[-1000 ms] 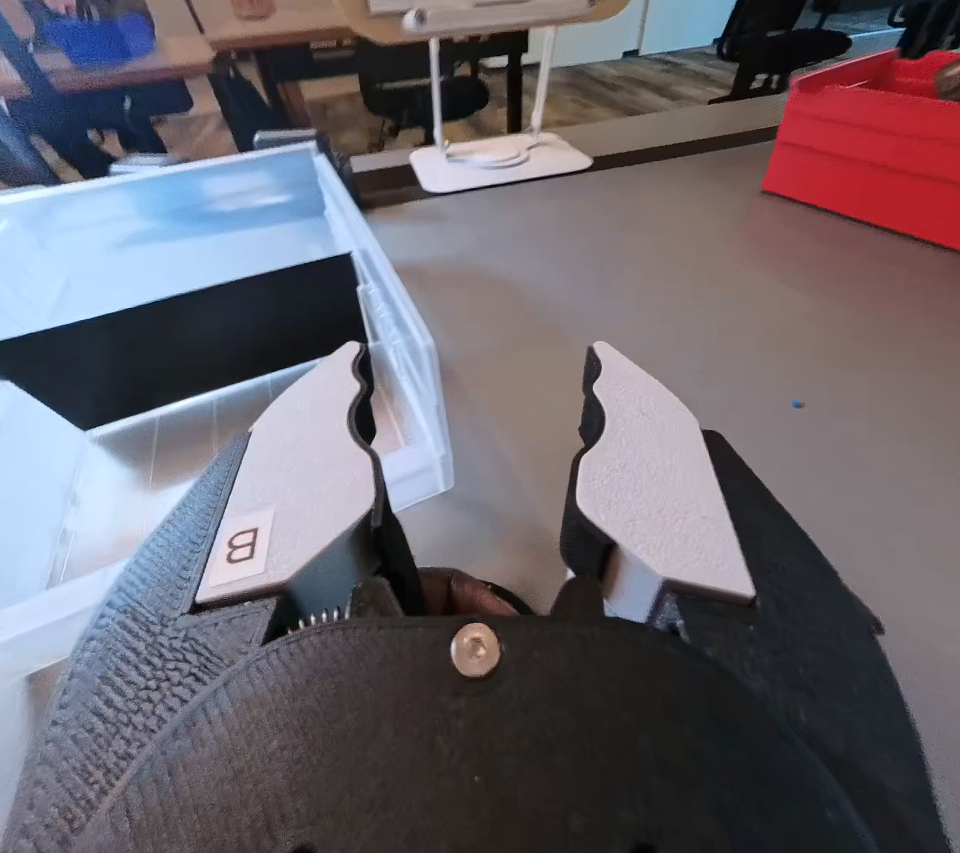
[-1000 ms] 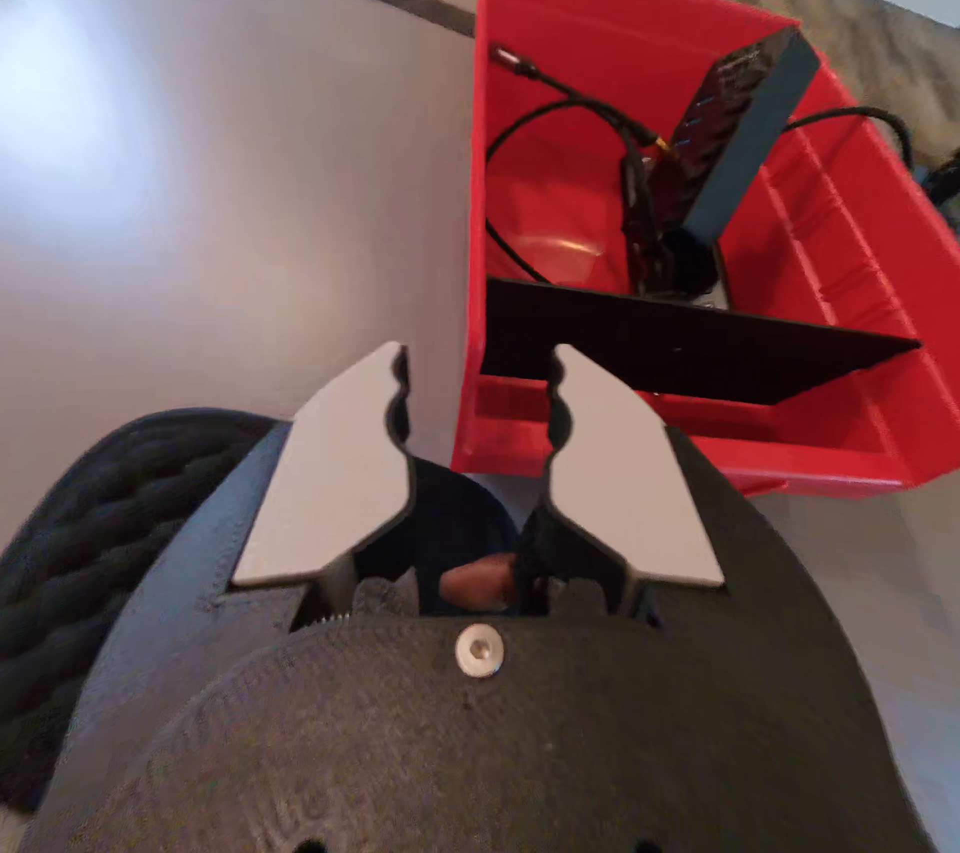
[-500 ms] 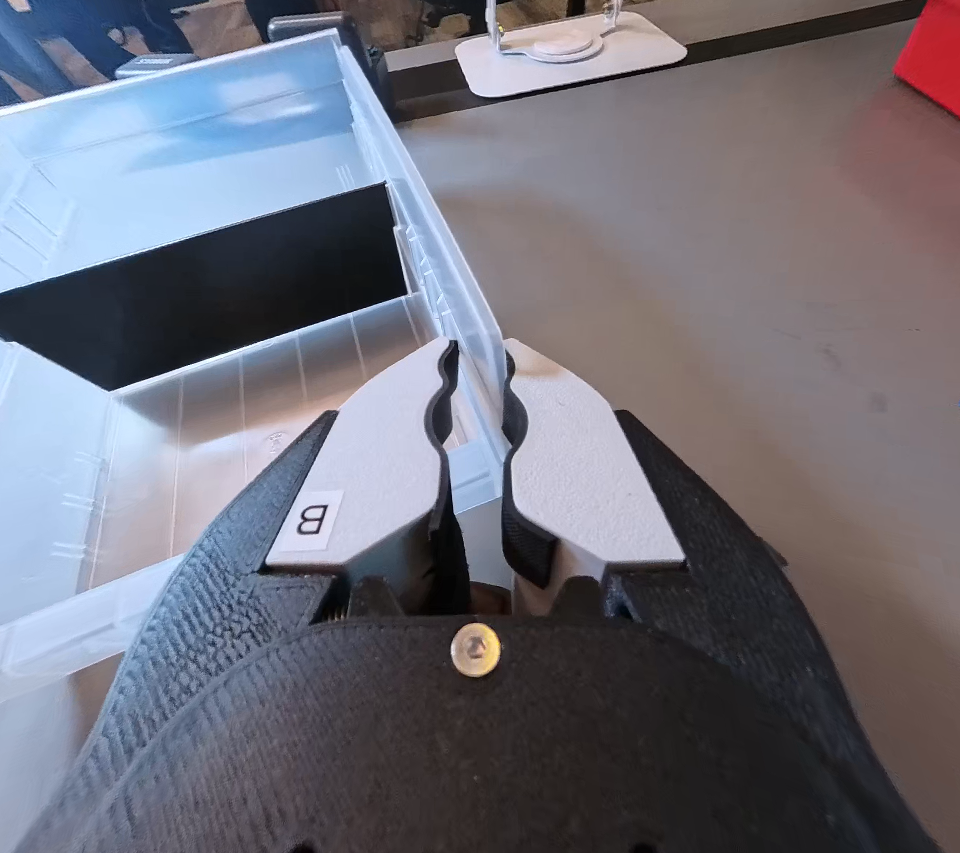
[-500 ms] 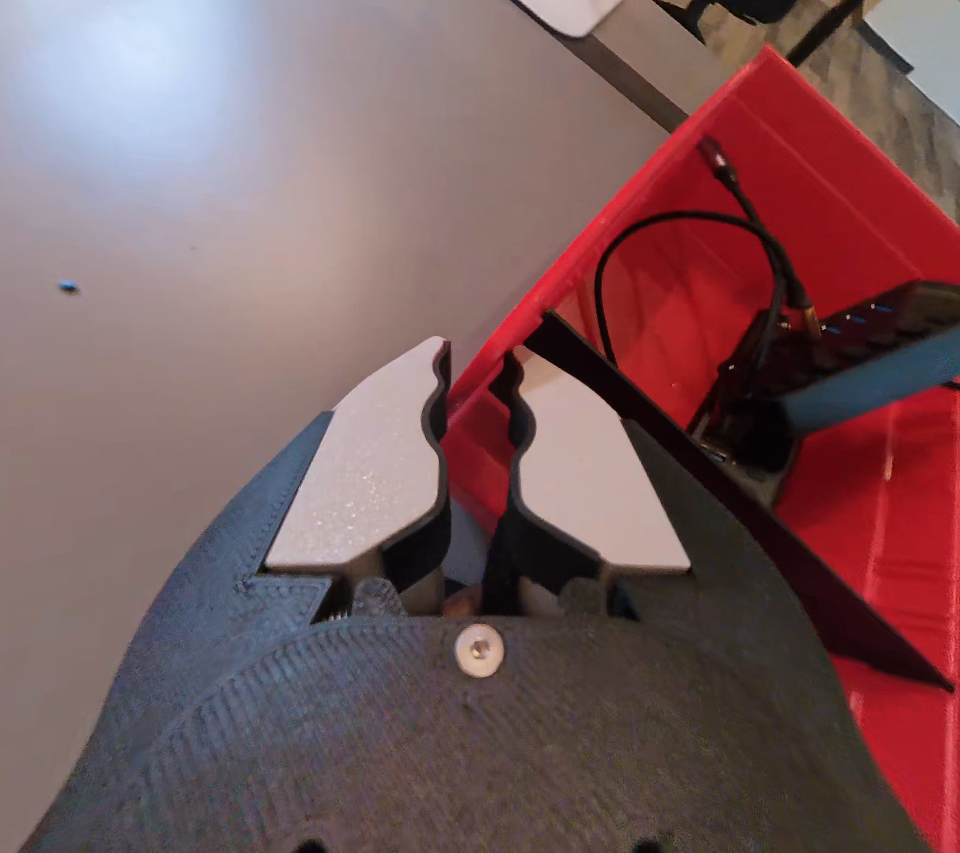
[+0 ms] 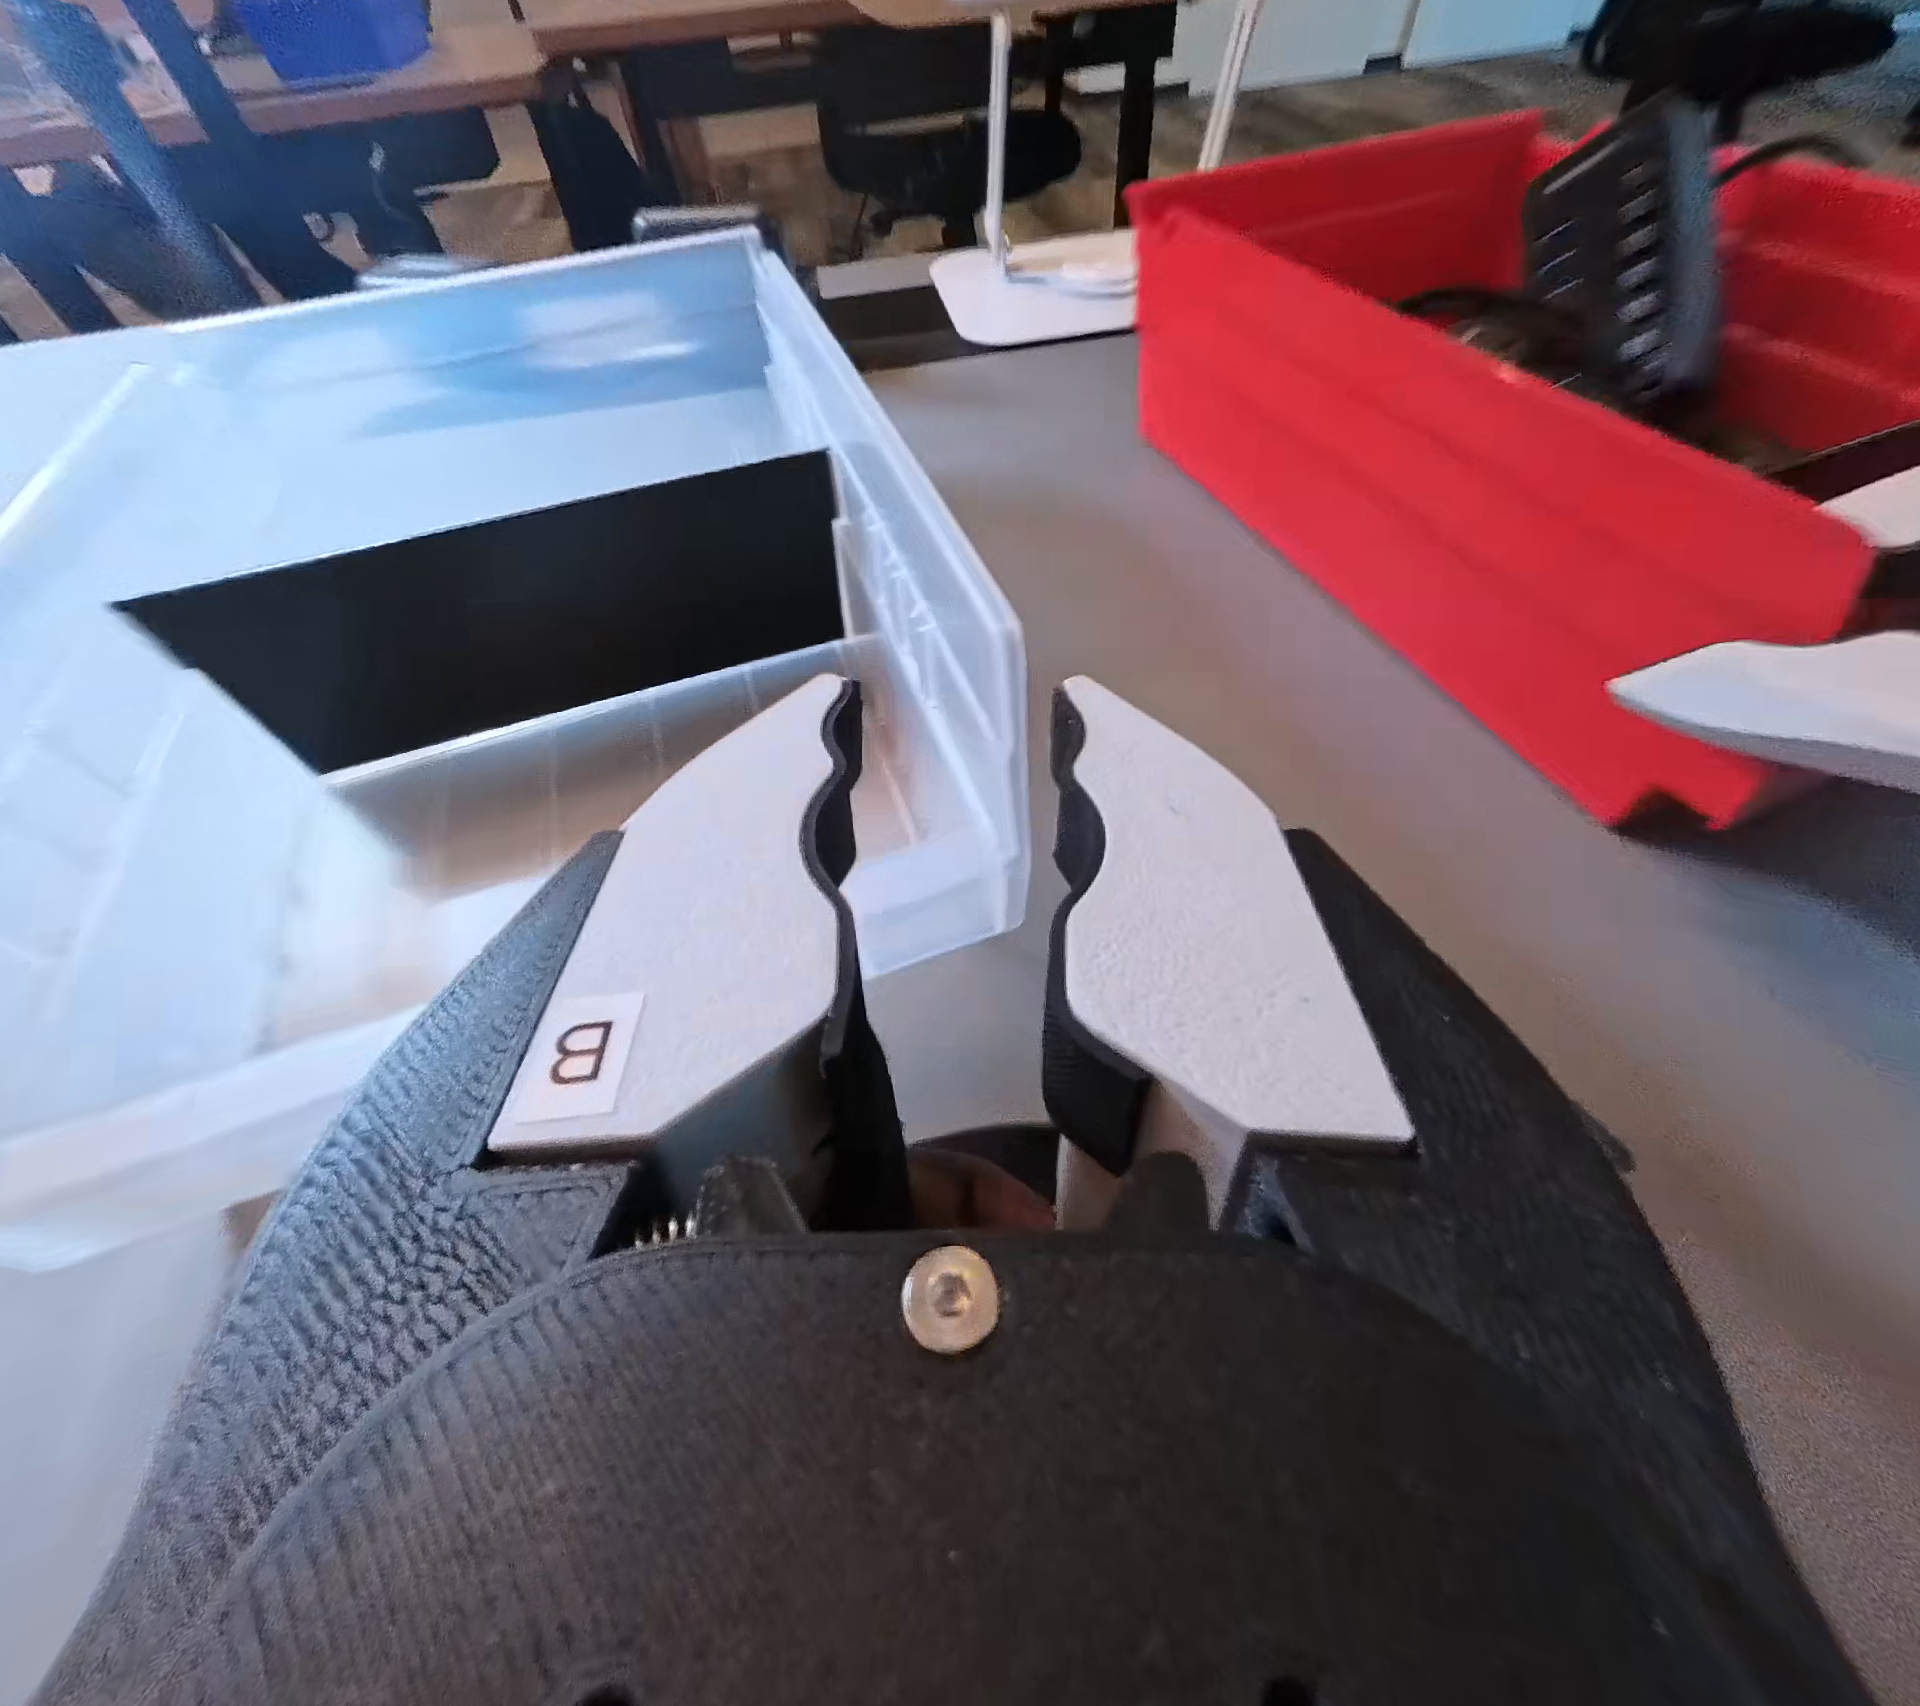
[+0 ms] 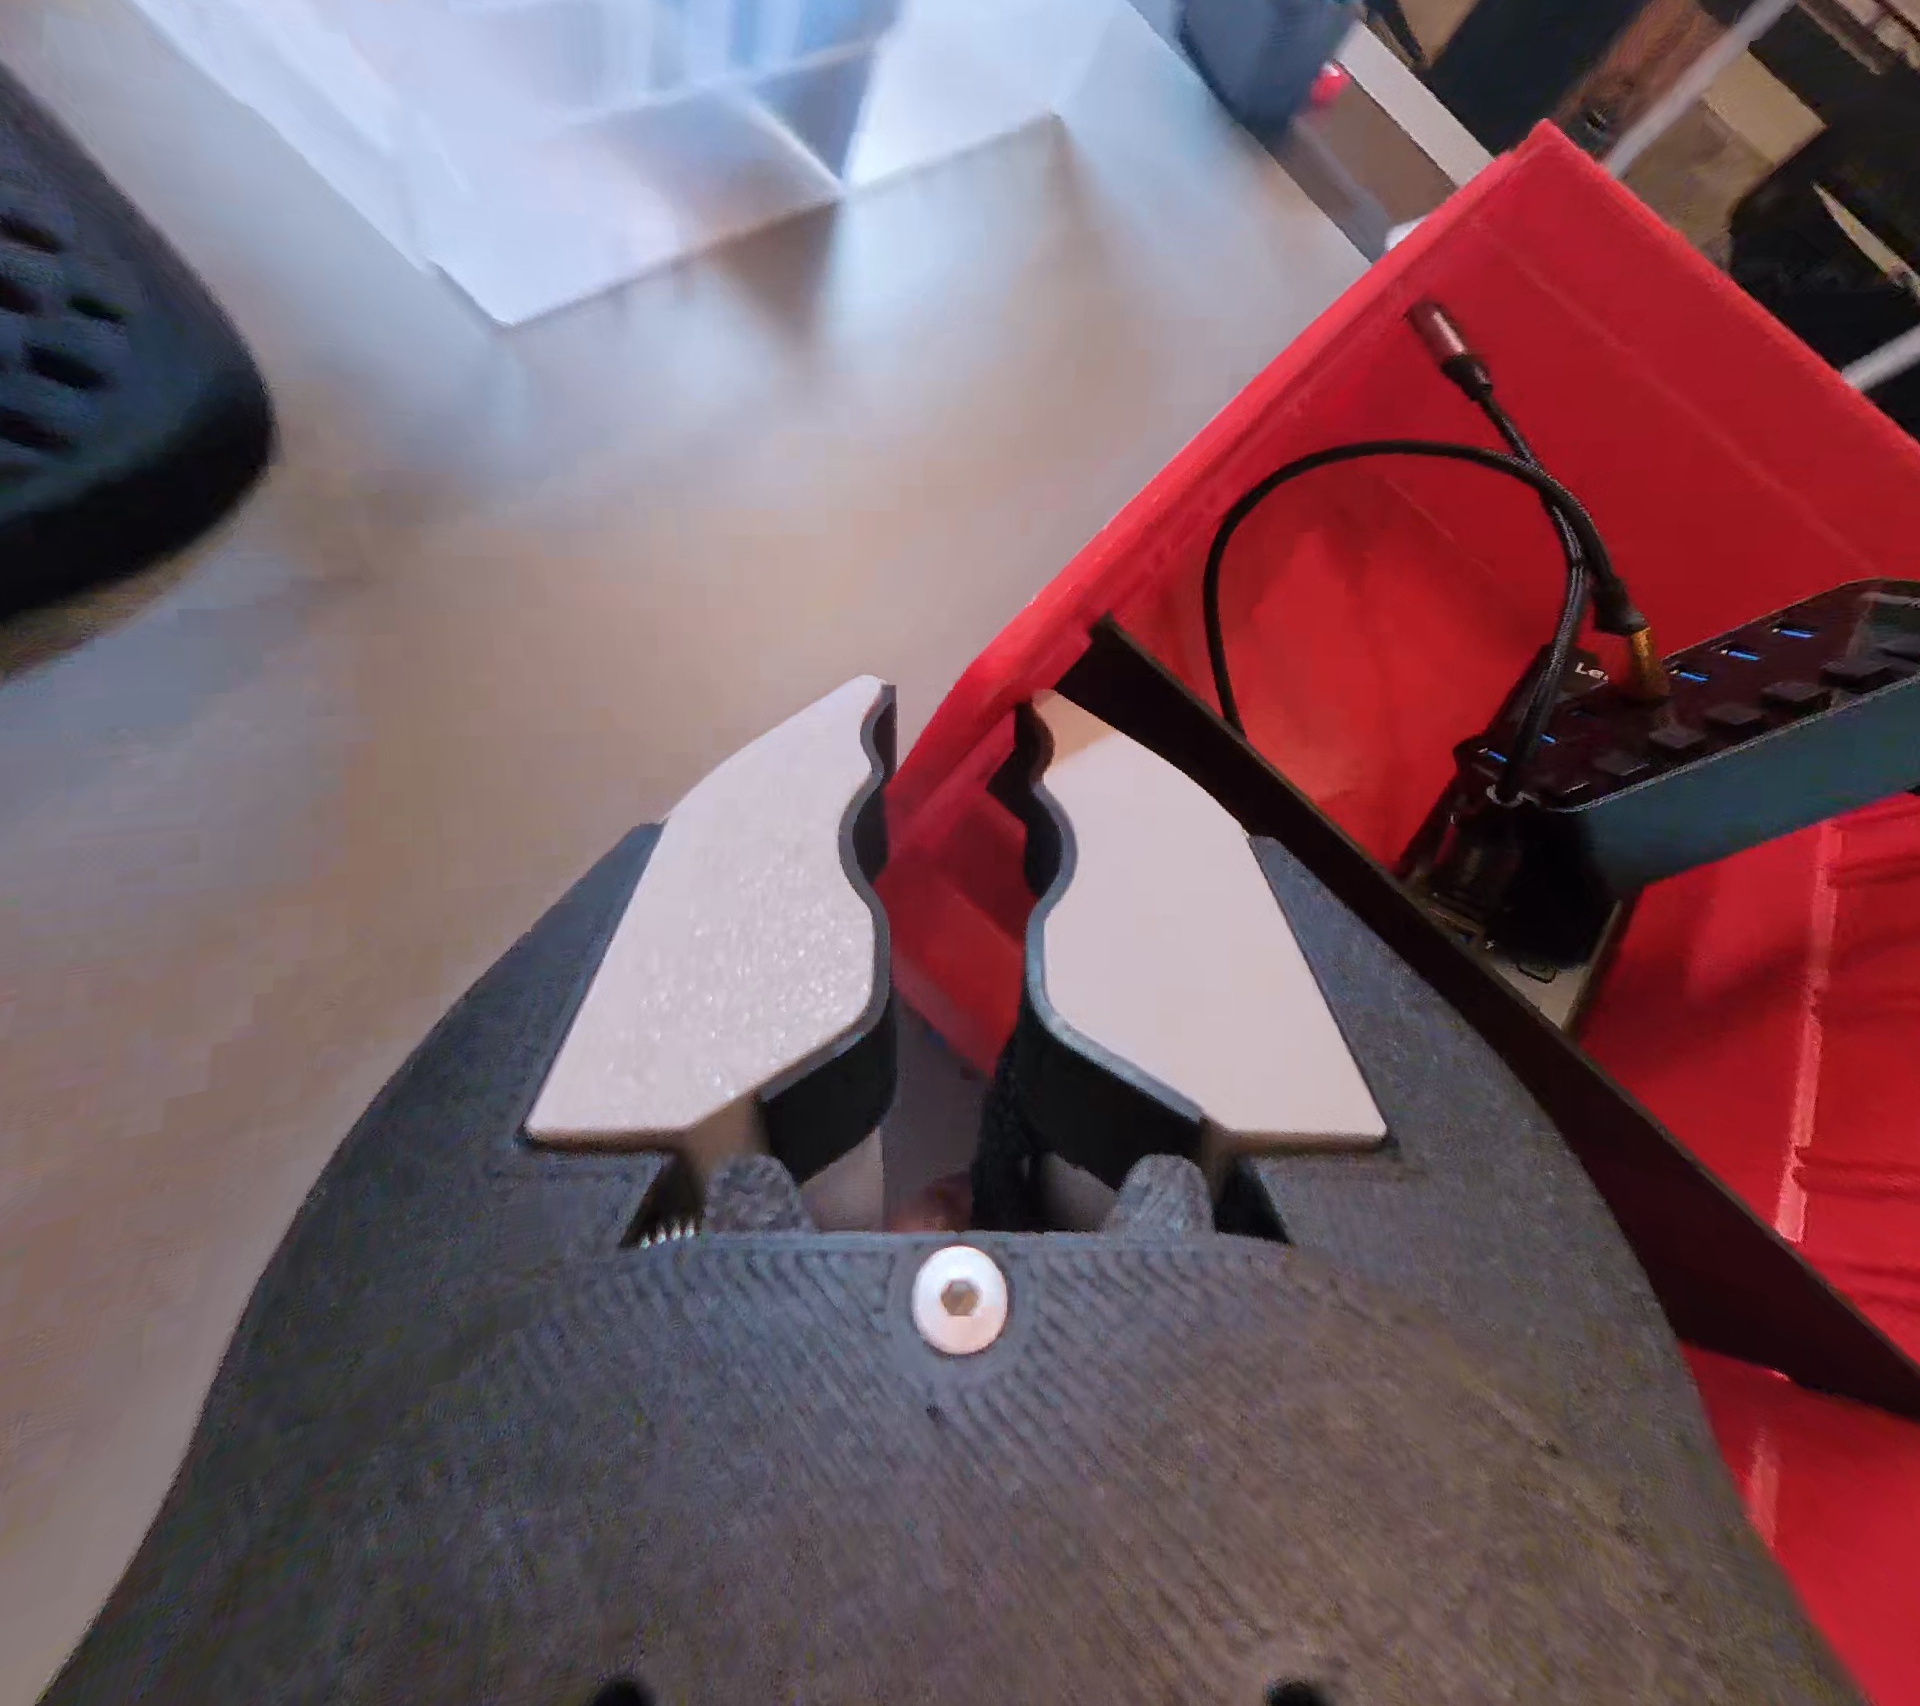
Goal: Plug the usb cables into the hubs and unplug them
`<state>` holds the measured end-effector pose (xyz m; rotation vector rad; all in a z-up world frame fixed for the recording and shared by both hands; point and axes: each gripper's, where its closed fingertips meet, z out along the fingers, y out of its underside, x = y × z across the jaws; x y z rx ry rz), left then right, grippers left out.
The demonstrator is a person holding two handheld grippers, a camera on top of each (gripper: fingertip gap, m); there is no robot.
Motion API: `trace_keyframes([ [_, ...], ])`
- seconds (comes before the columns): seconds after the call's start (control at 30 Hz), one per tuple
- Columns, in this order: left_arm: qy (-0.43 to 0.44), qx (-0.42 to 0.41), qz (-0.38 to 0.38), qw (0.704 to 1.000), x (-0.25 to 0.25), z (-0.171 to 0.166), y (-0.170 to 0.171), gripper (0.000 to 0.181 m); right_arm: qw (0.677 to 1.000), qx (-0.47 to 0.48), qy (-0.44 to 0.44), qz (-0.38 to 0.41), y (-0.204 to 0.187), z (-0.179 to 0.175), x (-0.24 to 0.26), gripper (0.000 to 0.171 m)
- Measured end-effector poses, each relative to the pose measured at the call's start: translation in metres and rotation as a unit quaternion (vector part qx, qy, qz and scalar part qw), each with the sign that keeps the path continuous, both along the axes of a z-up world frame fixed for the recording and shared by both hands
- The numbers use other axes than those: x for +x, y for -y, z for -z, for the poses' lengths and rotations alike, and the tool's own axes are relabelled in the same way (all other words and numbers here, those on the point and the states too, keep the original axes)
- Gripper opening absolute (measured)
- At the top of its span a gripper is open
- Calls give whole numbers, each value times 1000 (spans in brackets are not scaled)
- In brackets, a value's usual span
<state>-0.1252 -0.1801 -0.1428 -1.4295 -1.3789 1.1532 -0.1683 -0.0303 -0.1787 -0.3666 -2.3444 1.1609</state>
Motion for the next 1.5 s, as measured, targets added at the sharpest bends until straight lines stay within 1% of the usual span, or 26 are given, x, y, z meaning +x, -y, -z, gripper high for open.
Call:
trace_keyframes([
  [0.03, -15, 0, -4, 1000, 10, -6, 6, 35, 1000, 1, -2, -14, 13, 0, 5, 22],
  [0.1, -53, -10, -25, 998, 25, -25, 28, 35, 999, 3, -8, -41, 38, 0, 14, 22],
  [0.2, -60, -8, -76, 995, 49, -40, 66, 35, 997, -3, -4, -73, 70, -1, 23, 22],
  [0.33, -51, -23, -130, 990, 74, -39, 108, 35, 995, -15, -9, -96, 107, -2, 27, 22],
  [0.4, -39, -20, -146, 988, 81, -33, 121, 35, 995, -13, -14, -102, 122, -2, 27, 22],
  [0.6, -32, -13, -161, 986, 88, -25, 136, 35, 991, 2, -28, -130, 156, -2, 26, 24],
  [0.73, -25, -17, -164, 986, 88, -22, 138, 35, 989, -17, -19, -148, 171, -2, 28, 23],
  [1.2, -8, -24, -203, 979, 103, -14, 161, 36, 983, -31, -24, -180, 206, -3, 36, 23],
  [1.33, -11, -19, -232, 972, 110, -11, 175, 42, 980, -53, -17, -192, 210, -3, 38, 24],
  [1.43, -17, -19, -276, 961, 116, -3, 195, 52, 977, -94, -1, -192, 210, -4, 38, 27],
  [1.47, -14, -21, -291, 956, 117, 1, 202, 54, 975, -106, -9, -193, 209, -4, 39, 28],
  [1.5, -13, -21, -306, 952, 119, 5, 210, 57, 975, -116, -25, -187, 207, -4, 38, 33],
])
